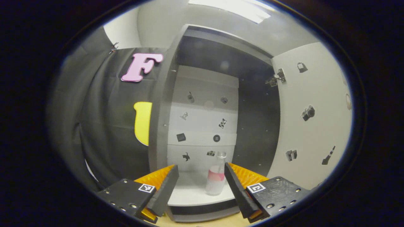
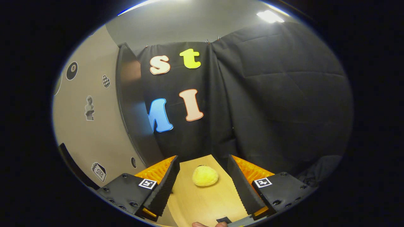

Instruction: Open the cabinet door with the right hand, grasp the bottle in the cabinet with the left hand and place it on the coaster, then close the cabinet door with the right hand.

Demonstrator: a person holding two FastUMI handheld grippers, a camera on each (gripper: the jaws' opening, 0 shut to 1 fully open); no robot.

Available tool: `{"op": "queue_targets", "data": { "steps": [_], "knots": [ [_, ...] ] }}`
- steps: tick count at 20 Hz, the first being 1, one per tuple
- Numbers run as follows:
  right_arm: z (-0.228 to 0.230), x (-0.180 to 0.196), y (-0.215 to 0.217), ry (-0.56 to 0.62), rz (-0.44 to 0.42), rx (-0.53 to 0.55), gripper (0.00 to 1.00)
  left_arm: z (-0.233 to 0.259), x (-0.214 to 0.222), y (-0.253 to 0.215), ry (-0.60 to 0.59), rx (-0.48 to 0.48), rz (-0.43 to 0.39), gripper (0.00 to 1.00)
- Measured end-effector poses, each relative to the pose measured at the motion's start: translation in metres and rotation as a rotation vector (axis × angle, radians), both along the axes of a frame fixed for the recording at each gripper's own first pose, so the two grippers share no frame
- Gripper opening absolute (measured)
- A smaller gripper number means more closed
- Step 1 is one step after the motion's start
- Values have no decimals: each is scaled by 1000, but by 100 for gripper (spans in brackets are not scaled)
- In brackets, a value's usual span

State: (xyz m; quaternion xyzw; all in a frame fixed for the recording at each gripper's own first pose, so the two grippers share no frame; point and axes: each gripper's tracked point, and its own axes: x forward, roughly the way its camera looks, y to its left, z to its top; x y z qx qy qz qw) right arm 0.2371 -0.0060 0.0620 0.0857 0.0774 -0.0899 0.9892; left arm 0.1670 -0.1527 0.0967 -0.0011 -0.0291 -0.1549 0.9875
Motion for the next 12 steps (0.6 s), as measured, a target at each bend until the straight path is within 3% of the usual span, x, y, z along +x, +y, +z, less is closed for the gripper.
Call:
{"op": "queue_targets", "data": {
  "steps": [6,7,12],
  "knots": [
    [-10,21,-16,31,12,-6,89,-8,52,-41,-40,29,-7,87],
    [-16,23,-9,40,13,-6,96,-10,59,-49,-44,22,-18,88],
    [-23,35,-13,70,29,-11,96,-30,88,-67,-26,3,-31,90]
  ]
}}
